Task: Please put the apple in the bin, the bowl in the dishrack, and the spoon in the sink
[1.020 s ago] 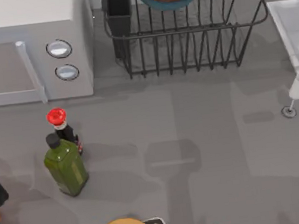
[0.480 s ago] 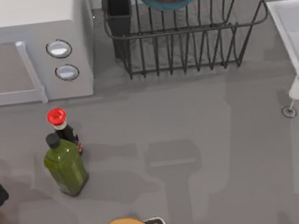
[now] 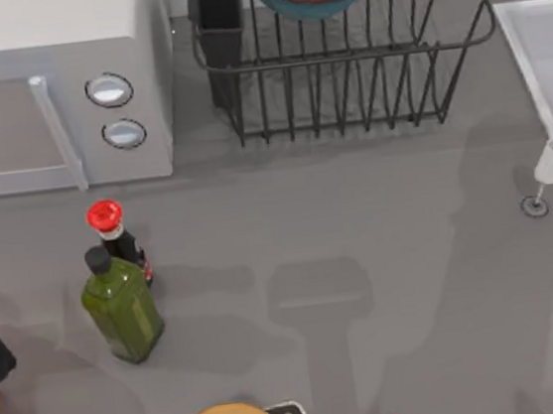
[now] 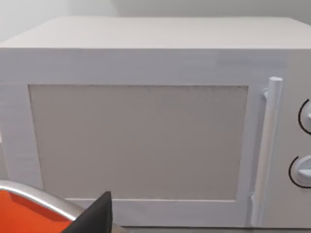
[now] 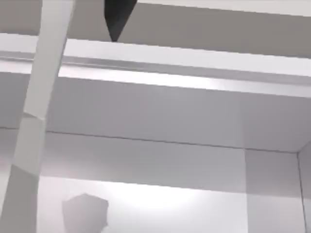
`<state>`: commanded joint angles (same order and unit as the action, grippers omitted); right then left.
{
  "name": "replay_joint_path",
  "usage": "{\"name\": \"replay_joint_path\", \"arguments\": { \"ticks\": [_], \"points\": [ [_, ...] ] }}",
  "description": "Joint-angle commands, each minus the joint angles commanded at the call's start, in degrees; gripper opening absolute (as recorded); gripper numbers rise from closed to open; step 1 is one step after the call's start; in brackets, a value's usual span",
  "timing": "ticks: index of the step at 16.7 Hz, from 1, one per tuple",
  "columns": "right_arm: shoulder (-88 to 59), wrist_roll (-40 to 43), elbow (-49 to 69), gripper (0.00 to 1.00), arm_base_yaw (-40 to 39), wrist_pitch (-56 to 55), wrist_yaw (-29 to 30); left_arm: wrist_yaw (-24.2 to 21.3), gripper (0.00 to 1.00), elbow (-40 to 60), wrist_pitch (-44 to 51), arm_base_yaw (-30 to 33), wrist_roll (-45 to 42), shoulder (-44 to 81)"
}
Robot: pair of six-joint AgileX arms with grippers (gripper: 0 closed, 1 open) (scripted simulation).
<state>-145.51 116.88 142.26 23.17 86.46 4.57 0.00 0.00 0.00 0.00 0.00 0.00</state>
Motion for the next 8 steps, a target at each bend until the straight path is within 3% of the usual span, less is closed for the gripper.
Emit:
{"name": "replay_joint_path", "arguments": {
  "ticks": [5, 8],
  "points": [
    [-2.24, -1.08, -3.48, 0.0, -11.96, -6.04, -1.75, 0.0, 1.0, 0.0, 0.0, 0.0, 0.0, 0.0],
    [-3.04, -1.29, -3.66, 0.0, -14.68, -7.31, -2.01, 0.0, 1.0, 0.0, 0.0, 0.0, 0.0, 0.0]
  ]
}}
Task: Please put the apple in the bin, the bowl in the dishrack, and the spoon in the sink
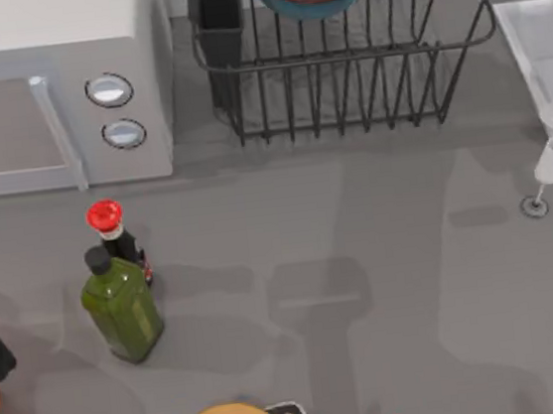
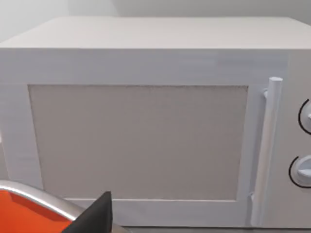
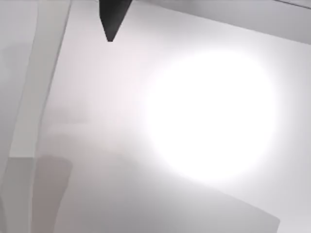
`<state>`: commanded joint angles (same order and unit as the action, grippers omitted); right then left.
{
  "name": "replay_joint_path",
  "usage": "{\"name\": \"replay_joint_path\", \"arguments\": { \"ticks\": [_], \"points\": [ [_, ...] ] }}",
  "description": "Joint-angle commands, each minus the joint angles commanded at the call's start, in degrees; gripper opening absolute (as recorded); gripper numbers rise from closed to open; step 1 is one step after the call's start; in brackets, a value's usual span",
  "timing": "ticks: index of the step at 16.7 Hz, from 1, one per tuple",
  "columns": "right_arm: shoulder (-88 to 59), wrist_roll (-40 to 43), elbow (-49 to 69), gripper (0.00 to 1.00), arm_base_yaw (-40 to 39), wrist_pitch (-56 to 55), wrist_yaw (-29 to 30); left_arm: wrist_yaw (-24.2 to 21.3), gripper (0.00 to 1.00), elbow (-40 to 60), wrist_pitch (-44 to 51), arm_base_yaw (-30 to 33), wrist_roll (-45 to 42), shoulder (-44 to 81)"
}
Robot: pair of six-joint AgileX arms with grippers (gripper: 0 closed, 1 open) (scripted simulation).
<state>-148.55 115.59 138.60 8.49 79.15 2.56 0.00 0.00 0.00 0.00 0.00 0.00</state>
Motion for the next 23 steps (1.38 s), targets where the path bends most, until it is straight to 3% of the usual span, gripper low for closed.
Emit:
{"name": "replay_joint_path", "arguments": {
  "ticks": [4, 17, 23],
  "points": [
    [0.0, 0.0, 0.0, 0.0, 0.0, 0.0, 0.0, 0.0, 1.0, 0.0, 0.0, 0.0, 0.0, 0.0],
    [0.0, 0.0, 0.0, 0.98, 0.0, 0.0, 0.0, 0.0, 1.0, 0.0, 0.0, 0.0, 0.0, 0.0],
    [0.0, 0.0, 0.0, 1.0, 0.0, 0.0, 0.0, 0.0, 1.0, 0.0, 0.0, 0.0, 0.0, 0.0]
  ]
}}
